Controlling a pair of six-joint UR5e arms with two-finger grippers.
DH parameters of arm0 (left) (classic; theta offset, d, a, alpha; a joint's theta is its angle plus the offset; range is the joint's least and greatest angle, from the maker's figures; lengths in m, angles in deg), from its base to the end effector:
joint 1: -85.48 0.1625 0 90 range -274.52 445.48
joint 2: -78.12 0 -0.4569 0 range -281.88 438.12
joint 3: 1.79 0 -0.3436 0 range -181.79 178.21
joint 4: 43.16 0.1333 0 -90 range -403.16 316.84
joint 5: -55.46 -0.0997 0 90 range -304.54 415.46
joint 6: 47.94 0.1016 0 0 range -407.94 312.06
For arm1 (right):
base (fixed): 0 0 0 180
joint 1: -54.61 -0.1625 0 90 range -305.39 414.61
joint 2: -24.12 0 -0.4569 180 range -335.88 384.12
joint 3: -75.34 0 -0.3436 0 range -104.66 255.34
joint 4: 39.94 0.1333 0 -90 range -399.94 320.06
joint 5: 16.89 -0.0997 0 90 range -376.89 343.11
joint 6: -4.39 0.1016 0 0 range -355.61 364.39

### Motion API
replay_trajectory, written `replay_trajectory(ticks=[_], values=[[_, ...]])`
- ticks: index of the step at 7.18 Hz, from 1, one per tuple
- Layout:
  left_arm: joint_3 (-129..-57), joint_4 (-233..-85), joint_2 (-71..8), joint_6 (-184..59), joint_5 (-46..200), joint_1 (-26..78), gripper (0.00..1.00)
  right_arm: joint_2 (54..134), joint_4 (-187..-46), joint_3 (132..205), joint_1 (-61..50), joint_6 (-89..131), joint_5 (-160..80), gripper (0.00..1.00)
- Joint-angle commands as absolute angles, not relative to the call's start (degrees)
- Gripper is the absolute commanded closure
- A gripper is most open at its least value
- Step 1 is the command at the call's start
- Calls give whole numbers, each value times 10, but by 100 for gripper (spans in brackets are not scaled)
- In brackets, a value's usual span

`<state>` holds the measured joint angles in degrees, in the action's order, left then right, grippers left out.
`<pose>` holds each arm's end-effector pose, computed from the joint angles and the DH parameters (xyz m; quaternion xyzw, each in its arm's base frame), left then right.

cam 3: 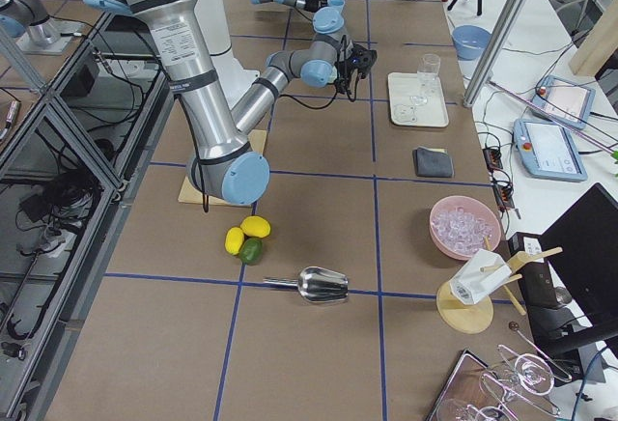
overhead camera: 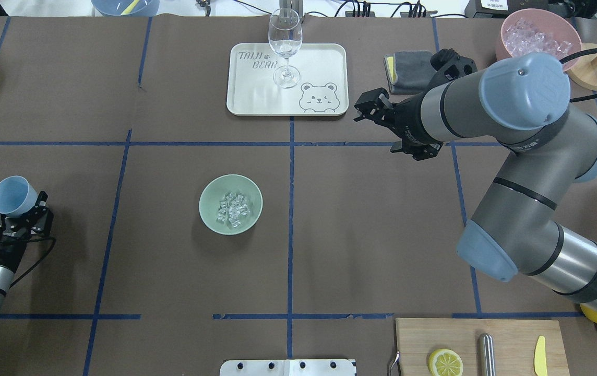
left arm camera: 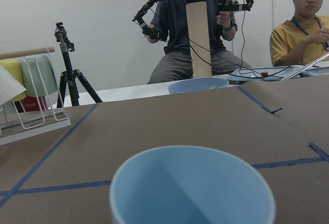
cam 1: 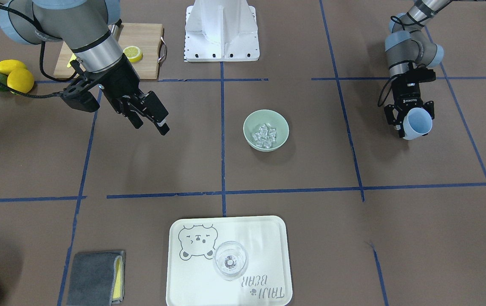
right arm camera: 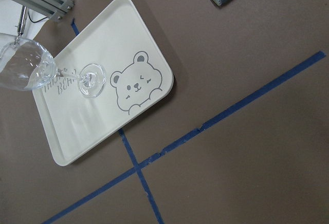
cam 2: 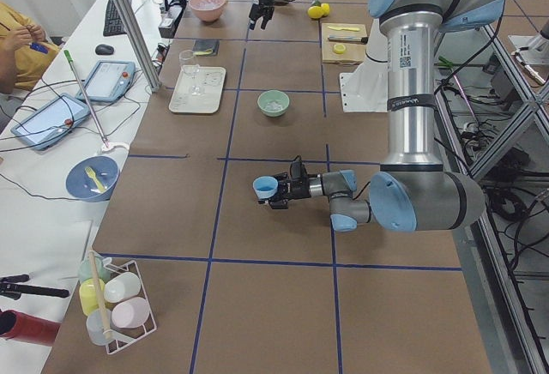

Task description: Pour ice into bowl

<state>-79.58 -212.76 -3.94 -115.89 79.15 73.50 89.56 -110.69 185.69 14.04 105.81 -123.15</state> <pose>0.2908 -0.2931 0.6683 0.5756 0.2580 -0.2063 0.7480 -0.3606 -0.4468 0.2883 0.0163 -0.5390 0.3001 0.7869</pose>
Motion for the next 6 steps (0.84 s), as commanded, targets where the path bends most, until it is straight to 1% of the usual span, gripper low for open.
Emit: replay_trajectory(ticks=[1,3,4,5,6], values=[[-793,-2146,-39,-1159,795,735,70,896,-1107,1858,141,1058,-1232,0],[-785,-2151,-37,-1159,795,735,49,896,-1107,1858,141,1058,-1232,0],[-785,-2152,-35,-1159,795,735,36,895,-1107,1857,142,1058,-1232,0],[-787,-2152,-34,-1158,795,736,29,895,-1107,1857,142,1058,-1232,0],[-786,-2152,-34,-1158,795,736,10,895,-1107,1857,142,1058,-1232,0]])
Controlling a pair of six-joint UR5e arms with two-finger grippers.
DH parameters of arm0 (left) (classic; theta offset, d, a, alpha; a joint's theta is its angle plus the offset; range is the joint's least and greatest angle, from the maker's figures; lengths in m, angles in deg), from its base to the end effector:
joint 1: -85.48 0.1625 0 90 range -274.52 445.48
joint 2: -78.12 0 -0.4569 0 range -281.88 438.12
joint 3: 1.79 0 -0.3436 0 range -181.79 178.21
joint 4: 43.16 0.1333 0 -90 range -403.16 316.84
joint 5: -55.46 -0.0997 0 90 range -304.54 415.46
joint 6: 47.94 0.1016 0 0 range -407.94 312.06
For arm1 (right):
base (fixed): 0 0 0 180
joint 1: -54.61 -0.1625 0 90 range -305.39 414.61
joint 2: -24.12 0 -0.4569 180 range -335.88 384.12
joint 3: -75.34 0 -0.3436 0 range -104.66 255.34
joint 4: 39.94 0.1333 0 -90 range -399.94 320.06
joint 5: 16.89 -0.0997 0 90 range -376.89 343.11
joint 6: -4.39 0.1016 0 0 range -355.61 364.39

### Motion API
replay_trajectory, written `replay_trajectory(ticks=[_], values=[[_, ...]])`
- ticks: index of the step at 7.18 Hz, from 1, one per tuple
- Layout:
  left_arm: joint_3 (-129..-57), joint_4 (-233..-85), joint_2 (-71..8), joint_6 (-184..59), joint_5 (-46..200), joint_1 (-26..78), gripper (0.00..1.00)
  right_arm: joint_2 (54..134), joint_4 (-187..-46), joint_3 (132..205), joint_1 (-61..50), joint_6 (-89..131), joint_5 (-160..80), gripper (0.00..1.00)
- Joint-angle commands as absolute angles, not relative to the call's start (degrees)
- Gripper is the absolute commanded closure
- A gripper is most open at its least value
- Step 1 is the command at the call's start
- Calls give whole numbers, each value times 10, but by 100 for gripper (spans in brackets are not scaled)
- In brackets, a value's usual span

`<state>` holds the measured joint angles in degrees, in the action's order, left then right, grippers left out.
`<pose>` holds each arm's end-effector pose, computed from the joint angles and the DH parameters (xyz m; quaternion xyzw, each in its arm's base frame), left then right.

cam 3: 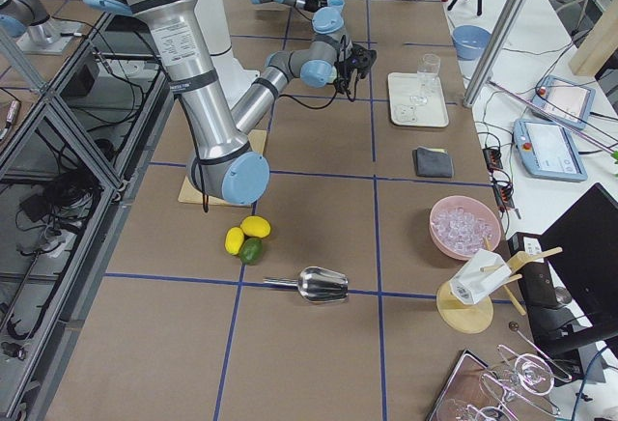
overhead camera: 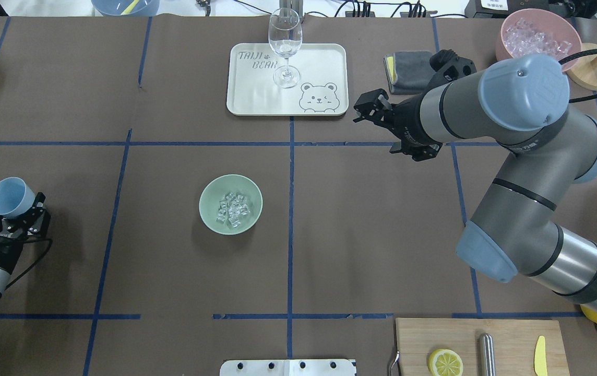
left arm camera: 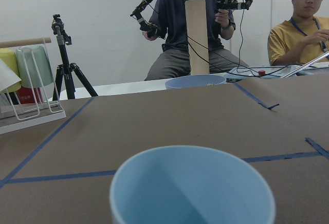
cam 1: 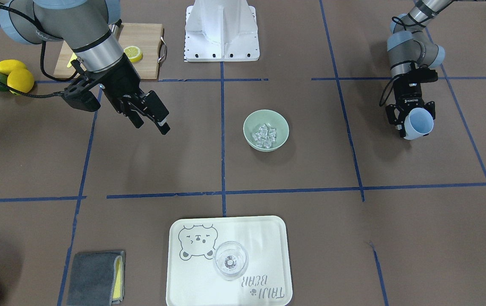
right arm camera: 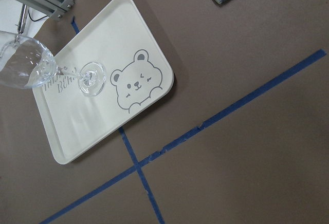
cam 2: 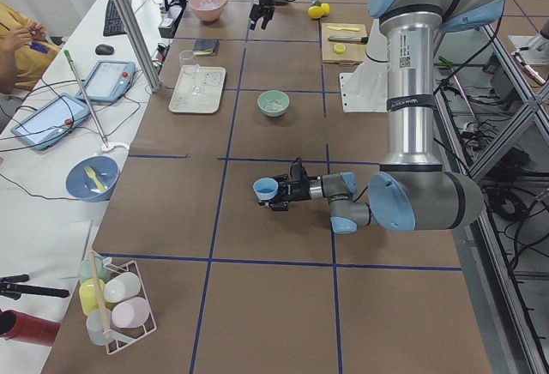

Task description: Pour ice into bowl

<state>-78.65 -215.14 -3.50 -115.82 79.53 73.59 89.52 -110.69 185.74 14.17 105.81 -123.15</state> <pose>0.2844 -0.2909 0.6743 0.5731 0.2665 -0.2082 0.7464 -0.3615 -0.4459 0.2875 0.0159 -0.5396 0.2990 0.7869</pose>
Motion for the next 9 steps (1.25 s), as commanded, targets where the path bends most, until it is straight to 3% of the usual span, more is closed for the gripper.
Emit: replay_trajectory(ticks=[1,3,7,9], values=[[-786,-2152,-34,-1158,795,736,1,892,-1107,1859,142,1058,-1232,0],[-790,-2154,-30,-1157,806,736,0,892,-1107,1859,142,1058,-1232,0],[-803,-2313,26,-1032,941,734,0,887,-1129,1874,144,1059,-1232,0],[-844,-2313,58,-996,1016,734,0,886,-1142,1887,144,1059,-1231,0]])
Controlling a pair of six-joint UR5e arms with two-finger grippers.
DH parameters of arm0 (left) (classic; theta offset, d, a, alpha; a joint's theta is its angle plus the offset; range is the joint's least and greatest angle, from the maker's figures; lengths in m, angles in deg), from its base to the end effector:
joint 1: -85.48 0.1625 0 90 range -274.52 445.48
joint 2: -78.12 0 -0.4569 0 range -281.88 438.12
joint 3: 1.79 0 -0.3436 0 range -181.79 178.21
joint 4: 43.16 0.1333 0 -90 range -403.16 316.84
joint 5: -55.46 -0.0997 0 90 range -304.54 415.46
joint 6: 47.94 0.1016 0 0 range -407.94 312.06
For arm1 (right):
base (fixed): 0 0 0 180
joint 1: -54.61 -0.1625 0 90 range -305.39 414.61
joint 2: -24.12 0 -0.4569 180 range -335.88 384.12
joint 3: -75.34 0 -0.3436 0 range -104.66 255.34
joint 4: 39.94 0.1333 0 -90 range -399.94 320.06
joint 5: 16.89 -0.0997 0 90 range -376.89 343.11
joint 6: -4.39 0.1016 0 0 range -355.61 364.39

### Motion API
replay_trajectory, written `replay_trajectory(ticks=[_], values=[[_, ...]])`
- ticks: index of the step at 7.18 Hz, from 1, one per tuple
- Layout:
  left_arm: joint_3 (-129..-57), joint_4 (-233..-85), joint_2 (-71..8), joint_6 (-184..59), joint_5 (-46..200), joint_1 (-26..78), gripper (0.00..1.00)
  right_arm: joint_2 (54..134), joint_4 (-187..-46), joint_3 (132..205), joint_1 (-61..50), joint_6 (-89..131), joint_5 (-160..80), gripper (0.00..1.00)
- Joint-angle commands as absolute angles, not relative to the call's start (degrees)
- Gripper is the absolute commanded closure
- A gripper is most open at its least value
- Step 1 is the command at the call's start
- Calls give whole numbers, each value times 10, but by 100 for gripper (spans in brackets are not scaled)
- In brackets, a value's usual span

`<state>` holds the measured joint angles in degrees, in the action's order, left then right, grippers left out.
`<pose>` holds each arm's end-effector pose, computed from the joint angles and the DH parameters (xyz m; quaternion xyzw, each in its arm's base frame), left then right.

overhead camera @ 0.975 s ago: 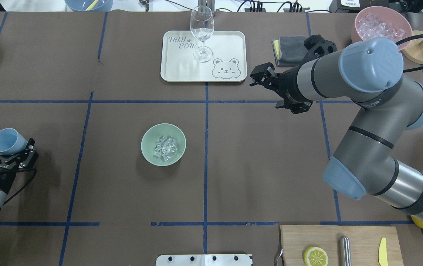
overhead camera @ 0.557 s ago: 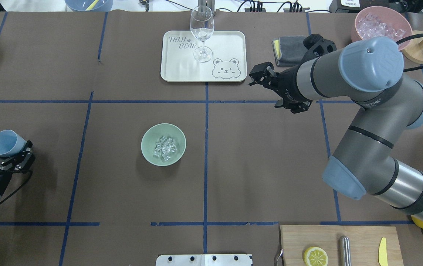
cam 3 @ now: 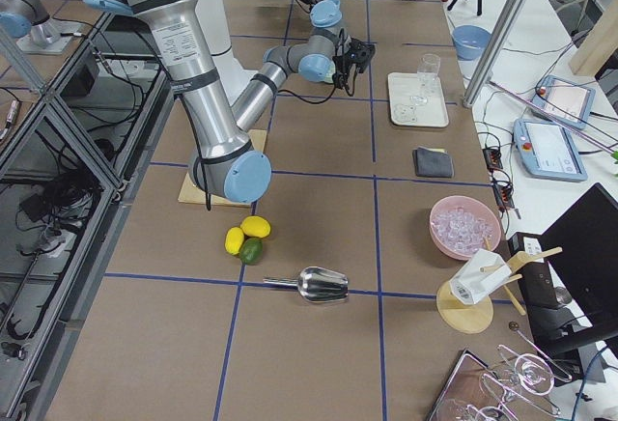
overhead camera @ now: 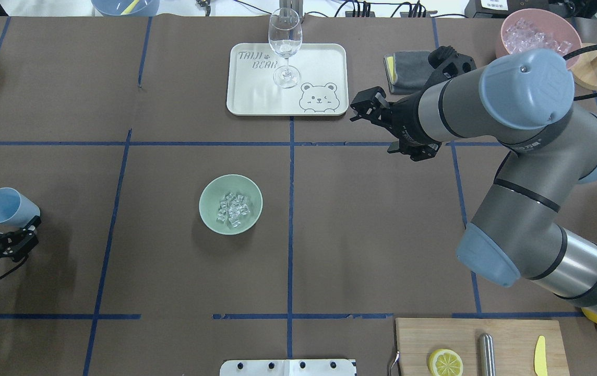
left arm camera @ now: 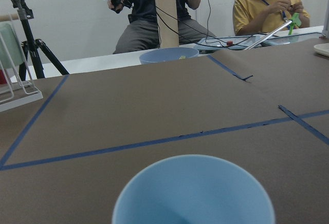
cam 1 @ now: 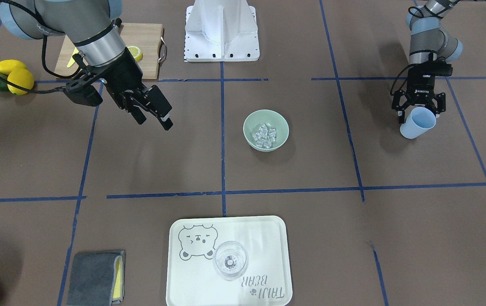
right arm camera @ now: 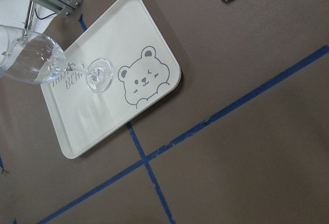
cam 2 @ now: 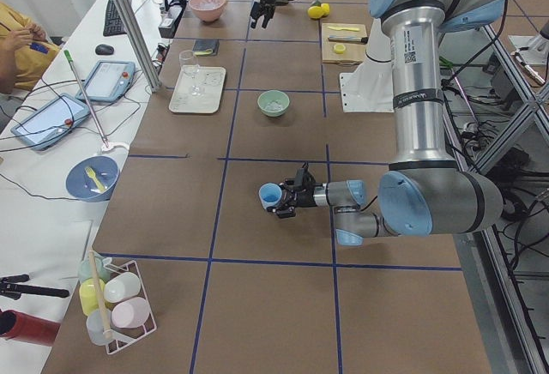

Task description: Pour ice into bowl

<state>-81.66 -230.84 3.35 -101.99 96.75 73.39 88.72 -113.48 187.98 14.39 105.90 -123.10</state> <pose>0.2344 -0.2646 0.6759 0.5229 0.3555 -0.0860 0.7699 -0.3573 -0.4396 0.2717 0.0155 -0.5414 0.2976 0.7862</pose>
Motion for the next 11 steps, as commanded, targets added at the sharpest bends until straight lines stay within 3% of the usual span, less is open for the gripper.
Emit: replay_trajectory(ticks=[1,6,10,11], values=[[-874,-2313,81,-972,1048,732,0,887,-1142,1889,144,1060,-1232,0],[-912,-2312,185,-788,1254,709,0,886,-1142,1898,158,1065,-1235,0],[-903,-2283,174,-589,1526,429,0,843,-1142,1877,244,1105,-1223,0],[-904,-2216,125,-579,1595,343,0,821,-1142,1850,254,1105,-1215,0]])
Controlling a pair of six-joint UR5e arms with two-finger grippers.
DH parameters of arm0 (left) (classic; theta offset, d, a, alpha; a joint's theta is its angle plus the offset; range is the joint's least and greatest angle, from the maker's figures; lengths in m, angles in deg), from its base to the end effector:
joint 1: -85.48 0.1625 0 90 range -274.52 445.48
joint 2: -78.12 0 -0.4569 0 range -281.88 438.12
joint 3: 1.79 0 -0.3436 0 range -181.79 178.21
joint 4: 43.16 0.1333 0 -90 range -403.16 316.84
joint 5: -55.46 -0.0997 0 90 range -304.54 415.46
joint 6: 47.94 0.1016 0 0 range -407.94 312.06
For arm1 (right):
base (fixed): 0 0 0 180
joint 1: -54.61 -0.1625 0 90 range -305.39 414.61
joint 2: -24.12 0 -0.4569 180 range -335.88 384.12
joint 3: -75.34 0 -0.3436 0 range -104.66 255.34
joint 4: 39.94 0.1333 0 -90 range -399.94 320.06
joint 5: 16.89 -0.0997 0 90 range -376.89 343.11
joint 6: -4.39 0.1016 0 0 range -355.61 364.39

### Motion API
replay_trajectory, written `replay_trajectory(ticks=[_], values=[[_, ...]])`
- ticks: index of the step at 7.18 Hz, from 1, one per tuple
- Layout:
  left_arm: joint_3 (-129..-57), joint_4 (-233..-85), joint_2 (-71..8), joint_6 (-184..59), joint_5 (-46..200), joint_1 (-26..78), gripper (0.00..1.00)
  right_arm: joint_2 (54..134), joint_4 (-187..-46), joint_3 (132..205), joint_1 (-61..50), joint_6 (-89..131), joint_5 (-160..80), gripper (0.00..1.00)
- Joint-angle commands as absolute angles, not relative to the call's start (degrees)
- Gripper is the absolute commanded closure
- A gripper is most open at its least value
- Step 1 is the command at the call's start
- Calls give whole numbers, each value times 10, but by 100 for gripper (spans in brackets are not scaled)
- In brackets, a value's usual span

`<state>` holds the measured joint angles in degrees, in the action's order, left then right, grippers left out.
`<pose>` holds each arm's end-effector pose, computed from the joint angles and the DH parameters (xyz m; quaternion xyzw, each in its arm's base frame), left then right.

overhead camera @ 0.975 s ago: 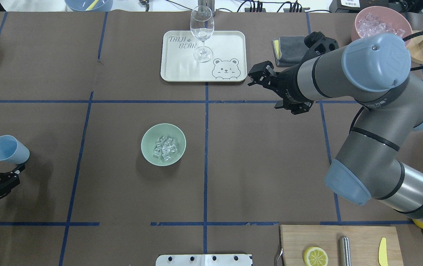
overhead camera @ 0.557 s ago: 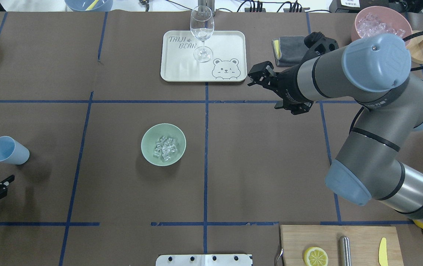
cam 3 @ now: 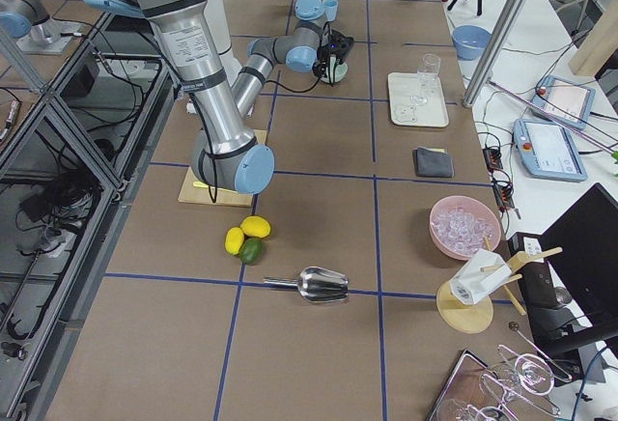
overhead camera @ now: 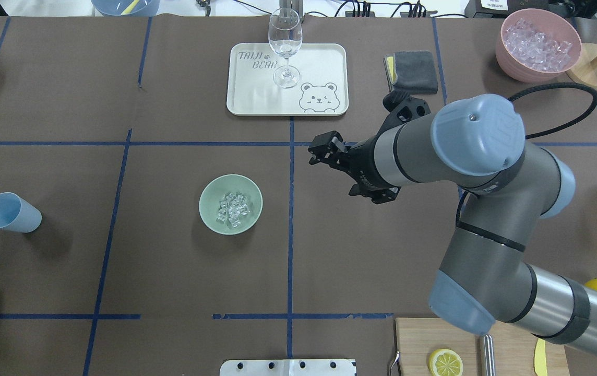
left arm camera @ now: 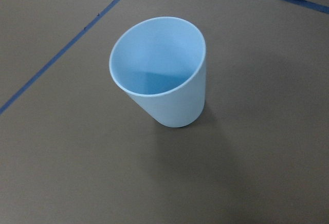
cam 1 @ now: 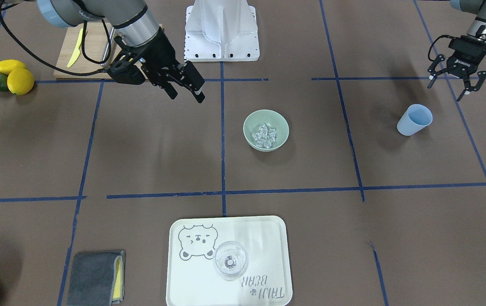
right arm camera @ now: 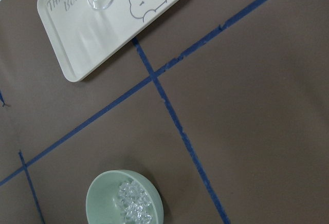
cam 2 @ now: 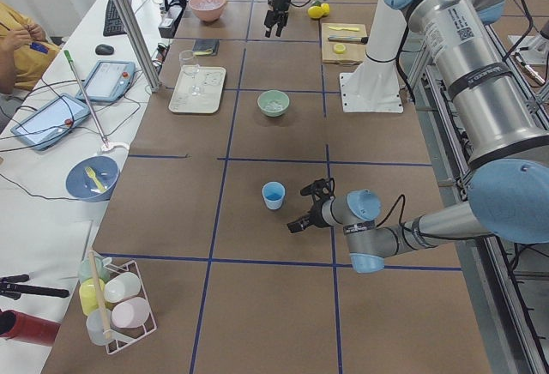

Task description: Pour ice into bowl

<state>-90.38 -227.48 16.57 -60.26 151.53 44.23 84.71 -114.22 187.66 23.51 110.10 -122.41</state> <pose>0.0804 -0.2335 0.6889 0.4360 0.3092 0.2909 0.7936 -0.4297 -0.3831 0.2362 -0.0376 -0.5602 0.2586 0.7861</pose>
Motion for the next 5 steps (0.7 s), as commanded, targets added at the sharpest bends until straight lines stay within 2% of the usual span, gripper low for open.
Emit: replay_trajectory(ticks=[1,3,5], values=[[-904,-2171,95,-540,1640,294,0,801,-1142,1818,262,1105,-1210,0],[-906,-2084,48,-526,1696,242,0,709,-1139,1689,285,1115,-1169,0],[-907,-1976,-4,-526,1783,167,0,669,-1133,1605,301,1136,-1138,0]])
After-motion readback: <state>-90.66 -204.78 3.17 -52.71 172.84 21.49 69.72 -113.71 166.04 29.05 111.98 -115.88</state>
